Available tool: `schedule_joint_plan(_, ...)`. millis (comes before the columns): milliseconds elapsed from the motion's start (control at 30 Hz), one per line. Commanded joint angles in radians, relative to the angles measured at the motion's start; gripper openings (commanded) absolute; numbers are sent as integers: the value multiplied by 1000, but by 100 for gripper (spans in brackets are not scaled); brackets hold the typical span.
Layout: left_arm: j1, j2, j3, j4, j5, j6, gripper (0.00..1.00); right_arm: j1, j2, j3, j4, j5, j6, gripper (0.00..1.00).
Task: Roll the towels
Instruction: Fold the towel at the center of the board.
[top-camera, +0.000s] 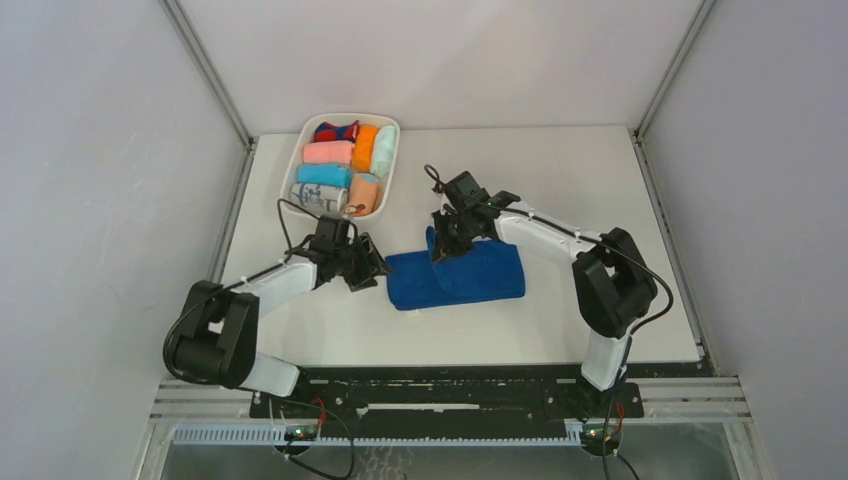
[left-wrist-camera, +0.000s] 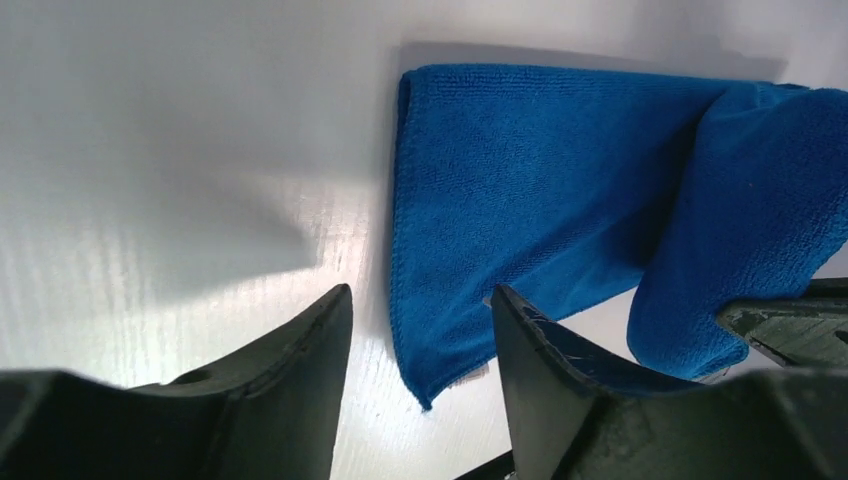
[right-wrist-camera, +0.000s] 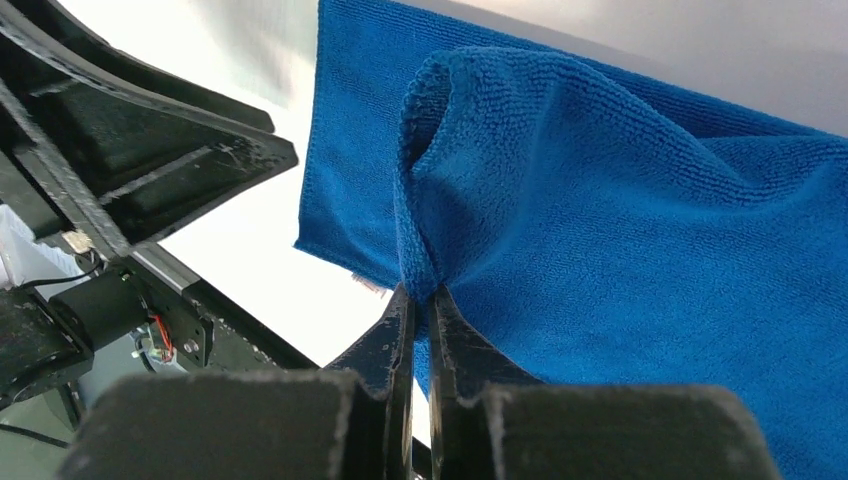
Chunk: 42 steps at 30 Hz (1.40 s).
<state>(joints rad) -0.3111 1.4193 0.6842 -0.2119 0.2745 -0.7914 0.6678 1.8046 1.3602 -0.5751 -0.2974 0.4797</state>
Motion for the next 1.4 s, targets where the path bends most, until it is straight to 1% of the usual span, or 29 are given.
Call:
schedule_joint_plan(0,-29,53,-2,79,26,-33,54,33,32,70,0,-28,38,0)
schedule_joint_plan(233,-59,112,-44,120,9,-58,33,60,62,110,-17,-32,53,0)
schedule_joint_plan(367,-67,116,-71,145,1,-77,28,72,61,126,-20,-21,62,0)
schedule_joint_plan(600,-85,101,-80,142,-18,-81,26,107,85,162,-40,-15,76,0)
schedule_joint_plan(800,-86,65,-81,97,-62,-68,26,137,123,188,-47,-13,101,0)
schedule_joint_plan(1033,-91,51,-89,87,-76,-69,26,156,182,200,-7,3,141,3)
schedule_joint_plan(1367,-107,47,-95,82,-97,-74,26,157,210,206,55,15,195,2)
